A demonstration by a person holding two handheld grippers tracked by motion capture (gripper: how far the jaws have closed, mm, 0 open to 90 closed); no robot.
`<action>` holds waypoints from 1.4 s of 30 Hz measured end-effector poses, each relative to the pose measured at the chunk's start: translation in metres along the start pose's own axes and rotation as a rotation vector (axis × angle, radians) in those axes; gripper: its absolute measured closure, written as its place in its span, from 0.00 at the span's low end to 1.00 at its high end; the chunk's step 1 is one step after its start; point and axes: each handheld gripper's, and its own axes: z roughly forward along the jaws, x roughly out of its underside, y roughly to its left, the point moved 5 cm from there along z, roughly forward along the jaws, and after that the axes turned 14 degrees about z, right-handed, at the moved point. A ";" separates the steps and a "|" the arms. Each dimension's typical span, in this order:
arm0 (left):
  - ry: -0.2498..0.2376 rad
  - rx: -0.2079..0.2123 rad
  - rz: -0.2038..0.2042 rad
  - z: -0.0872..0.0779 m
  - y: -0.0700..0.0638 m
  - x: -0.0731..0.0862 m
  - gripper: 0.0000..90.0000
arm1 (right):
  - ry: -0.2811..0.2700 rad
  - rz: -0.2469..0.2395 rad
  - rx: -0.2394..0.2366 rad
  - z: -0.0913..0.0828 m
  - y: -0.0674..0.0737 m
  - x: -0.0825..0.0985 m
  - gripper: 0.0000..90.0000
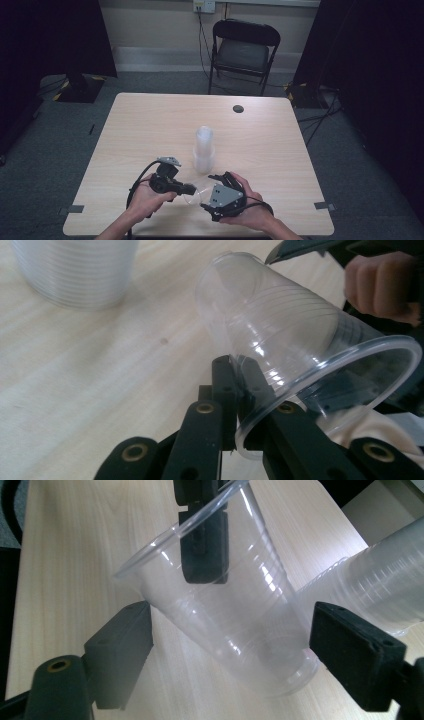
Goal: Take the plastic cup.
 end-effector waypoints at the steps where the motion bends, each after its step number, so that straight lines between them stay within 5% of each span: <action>1: -0.004 0.001 -0.002 0.001 -0.001 -0.002 0.98 | 0.001 0.006 -0.004 0.001 0.000 0.000 0.17; 7: 0.035 0.008 0.005 0.008 -0.005 -0.009 0.98 | 0.022 -0.009 -0.006 0.004 0.000 0.000 0.16; 10: 0.051 0.048 0.003 0.013 -0.006 -0.013 0.98 | 0.023 -0.010 -0.011 0.005 0.002 0.000 0.16; 19: 0.067 0.030 -0.001 0.017 -0.004 -0.016 0.97 | 0.029 -0.017 -0.018 0.010 0.002 0.000 0.18; 29: 0.019 0.023 -0.042 0.020 0.000 -0.018 0.95 | 0.013 -0.008 -0.013 0.011 0.001 -0.001 0.27; 42: 0.075 0.026 -0.035 0.027 -0.003 -0.019 0.99 | 0.008 0.007 -0.030 0.014 0.004 -0.001 0.24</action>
